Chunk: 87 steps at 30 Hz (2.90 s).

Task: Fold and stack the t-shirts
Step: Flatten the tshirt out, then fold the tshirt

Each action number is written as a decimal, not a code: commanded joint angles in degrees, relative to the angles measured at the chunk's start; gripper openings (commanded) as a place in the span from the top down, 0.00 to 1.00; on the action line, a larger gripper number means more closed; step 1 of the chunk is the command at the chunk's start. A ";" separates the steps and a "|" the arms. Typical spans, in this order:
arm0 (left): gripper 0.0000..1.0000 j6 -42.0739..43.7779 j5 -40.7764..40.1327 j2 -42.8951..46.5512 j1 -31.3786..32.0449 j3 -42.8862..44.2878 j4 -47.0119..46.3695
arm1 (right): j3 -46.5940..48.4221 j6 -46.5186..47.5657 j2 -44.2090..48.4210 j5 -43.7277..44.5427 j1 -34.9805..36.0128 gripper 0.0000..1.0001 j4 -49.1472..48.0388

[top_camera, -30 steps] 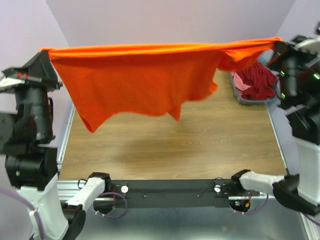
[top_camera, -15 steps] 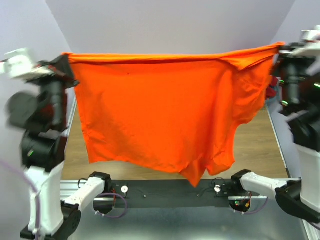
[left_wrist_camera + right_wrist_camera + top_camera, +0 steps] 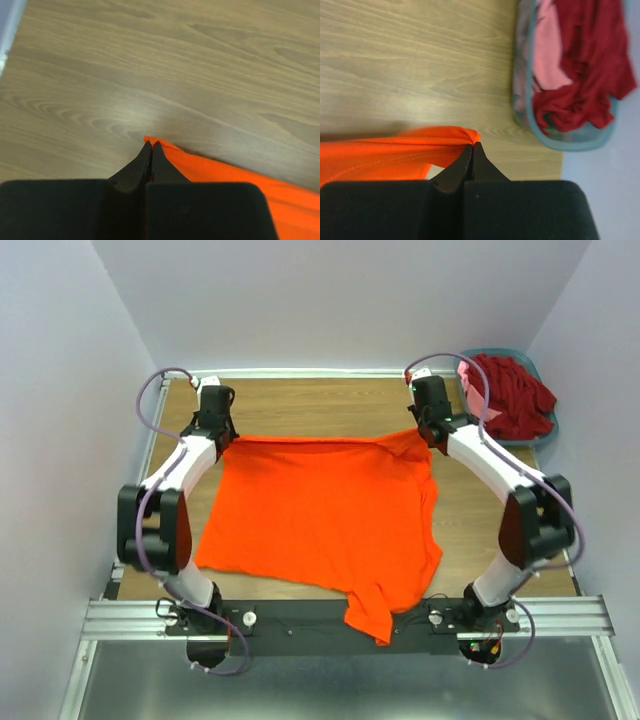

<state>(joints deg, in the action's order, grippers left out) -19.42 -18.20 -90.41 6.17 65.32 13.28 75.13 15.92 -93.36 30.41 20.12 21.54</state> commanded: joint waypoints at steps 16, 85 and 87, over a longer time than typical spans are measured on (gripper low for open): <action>1.00 -2.11 7.73 -22.44 -5.03 24.67 -1.95 | 20.23 -3.17 -22.49 -8.09 -2.72 0.99 -6.78; 1.00 -3.43 20.05 -19.01 -15.40 23.61 11.15 | 1.33 -44.23 -1.65 -39.56 -2.45 1.00 19.42; 1.00 -3.08 19.26 -20.06 -15.75 25.20 10.89 | 0.98 -44.05 -1.91 -39.64 -2.45 0.99 19.33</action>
<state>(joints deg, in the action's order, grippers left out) -23.20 4.78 -111.63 -8.56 86.54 24.34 75.57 -27.66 -96.29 -11.05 17.67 40.40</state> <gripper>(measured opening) 0.010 0.008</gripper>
